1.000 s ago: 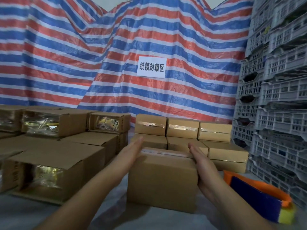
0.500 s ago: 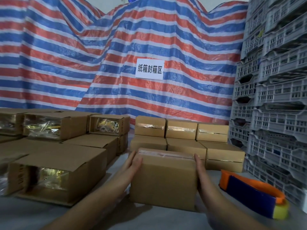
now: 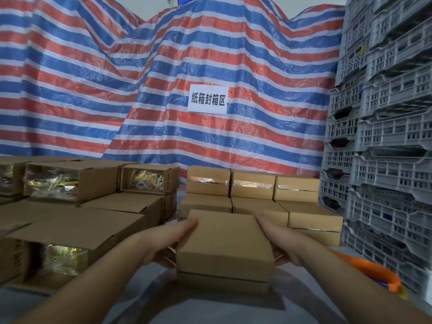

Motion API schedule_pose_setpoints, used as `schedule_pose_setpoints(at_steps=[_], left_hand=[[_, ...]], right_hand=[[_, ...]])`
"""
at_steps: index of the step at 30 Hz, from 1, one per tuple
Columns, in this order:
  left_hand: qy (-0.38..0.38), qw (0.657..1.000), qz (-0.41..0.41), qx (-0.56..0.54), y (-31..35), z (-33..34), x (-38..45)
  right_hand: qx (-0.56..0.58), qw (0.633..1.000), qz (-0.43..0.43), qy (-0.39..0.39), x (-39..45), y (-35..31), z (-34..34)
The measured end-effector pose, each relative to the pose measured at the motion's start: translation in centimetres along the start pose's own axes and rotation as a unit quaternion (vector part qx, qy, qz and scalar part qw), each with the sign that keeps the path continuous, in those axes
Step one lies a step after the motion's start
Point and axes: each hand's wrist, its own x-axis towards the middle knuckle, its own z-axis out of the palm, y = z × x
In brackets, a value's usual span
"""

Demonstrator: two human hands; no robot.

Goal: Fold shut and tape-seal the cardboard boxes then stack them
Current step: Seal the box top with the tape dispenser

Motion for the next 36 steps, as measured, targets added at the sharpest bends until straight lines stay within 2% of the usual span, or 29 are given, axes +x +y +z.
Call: schedule_pose_setpoints(at_steps=[5, 8, 12, 16, 19, 25, 28, 32, 36], left_hand=[[0.014, 0.999, -0.044, 0.003, -0.6, 0.6, 1.6], [0.022, 0.999, -0.033, -0.028, -0.4, 0.7, 1.1], [0.066, 0.987, 0.021, -0.147, -1.2, 1.6, 0.2], [0.020, 0.944, 0.013, -0.330, -2.1, 4.2, -1.0], [0.047, 0.939, 0.018, -0.340, -1.9, 4.8, -0.9], [0.102, 0.935, 0.147, -0.307, 4.2, 1.8, 0.6], [0.102, 0.932, 0.164, -0.308, 8.5, -0.6, 2.9], [0.114, 0.933, 0.150, -0.307, 11.2, -2.9, 8.2], [0.108, 0.937, 0.135, -0.303, 11.3, -4.2, 14.2]], right_hand=[[0.114, 0.992, 0.053, 0.014, 0.7, 0.8, 1.3], [0.181, 0.982, 0.040, 0.022, 0.3, 1.8, 1.7], [0.289, 0.956, 0.024, 0.036, -0.7, 3.3, 3.0], [0.341, 0.939, 0.042, -0.002, -1.5, 4.1, 4.7], [0.383, 0.923, 0.024, 0.011, -0.9, 3.9, 5.0], [0.391, 0.911, -0.126, 0.041, 1.5, -1.6, 2.7], [0.371, 0.911, -0.176, 0.036, 4.0, -6.4, 1.2], [0.343, 0.920, -0.187, 0.034, 8.8, -11.1, 0.6], [0.331, 0.930, -0.161, 0.024, 14.0, -12.5, 1.7]])
